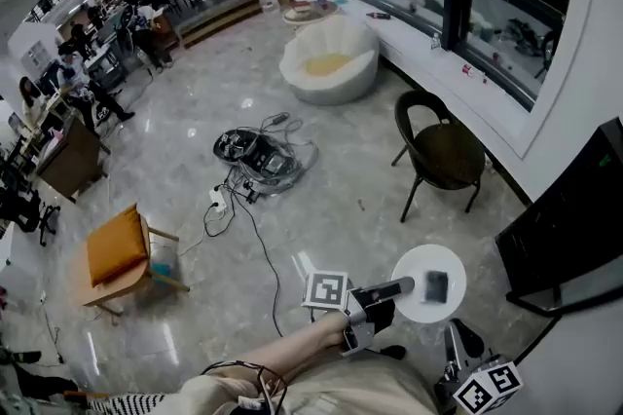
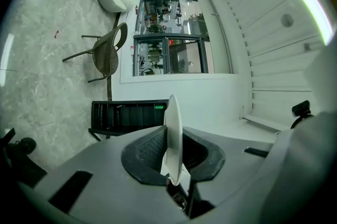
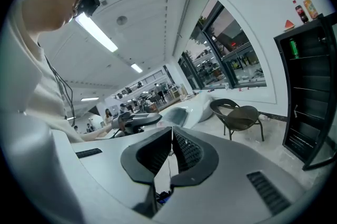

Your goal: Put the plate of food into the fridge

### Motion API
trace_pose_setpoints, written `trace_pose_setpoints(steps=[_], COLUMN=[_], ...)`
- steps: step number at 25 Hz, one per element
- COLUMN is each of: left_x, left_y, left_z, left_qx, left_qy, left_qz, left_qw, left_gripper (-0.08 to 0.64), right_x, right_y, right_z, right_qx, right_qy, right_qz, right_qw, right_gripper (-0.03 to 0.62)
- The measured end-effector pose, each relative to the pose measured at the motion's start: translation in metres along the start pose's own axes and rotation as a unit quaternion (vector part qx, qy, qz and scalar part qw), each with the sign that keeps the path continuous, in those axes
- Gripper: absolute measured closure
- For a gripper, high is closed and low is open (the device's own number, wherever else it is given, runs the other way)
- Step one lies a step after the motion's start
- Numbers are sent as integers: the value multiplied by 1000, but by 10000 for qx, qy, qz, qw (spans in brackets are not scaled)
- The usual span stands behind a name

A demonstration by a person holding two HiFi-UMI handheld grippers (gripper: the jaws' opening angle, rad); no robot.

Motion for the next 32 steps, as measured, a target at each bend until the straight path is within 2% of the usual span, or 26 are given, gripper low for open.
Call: trace_pose_setpoints(steps=[4, 8, 12, 14, 18, 21, 25, 29, 32], left_x=[-1, -7, -7, -6, -3, 16, 41, 65, 90], left_y=[-2, 10, 10, 8, 4, -4, -14, -15, -19], left_z=[12, 33, 55, 65, 80, 91, 113, 133, 143], left_qx=[206, 170, 164, 125, -22, -155, -199, -364, -324], left_qy=[6, 39, -91, -98, -53, 14, -91, -170, -185], left_qz=[353, 373, 609, 598, 280, 183, 191, 94, 161], left_qw=[9992, 9992, 9980, 9981, 9996, 9997, 9996, 9991, 9992], left_gripper=[525, 525, 525, 525, 525, 525, 525, 525, 525], right_x=[8, 17, 25, 27, 31, 40, 59, 78, 96], right_y=[20, 36, 54, 63, 77, 87, 93, 99, 108], right_z=[-5, -16, -22, -24, -22, -6, 5, 23, 44], right_qx=[150, 202, 155, 112, -38, -96, -626, -605, -627], right_qy=[96, 231, 305, 295, 260, 265, 356, 375, 384], right_qz=[-61, -90, -40, -3, 14, -28, -472, -454, -399], right_qw=[9998, 9995, 9994, 9995, 9997, 9996, 9963, 9964, 9965], right_gripper=[569, 569, 569, 569, 569, 569, 571, 571, 569])
Point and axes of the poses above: the fingertips, and each gripper's own axes: z forward along the fingers, y to its right, x out of its top, the point moved 10 cm from there along -z, backward along the fingers, and after that the axes turned 7 degrees about z, right-handed, at the moved point
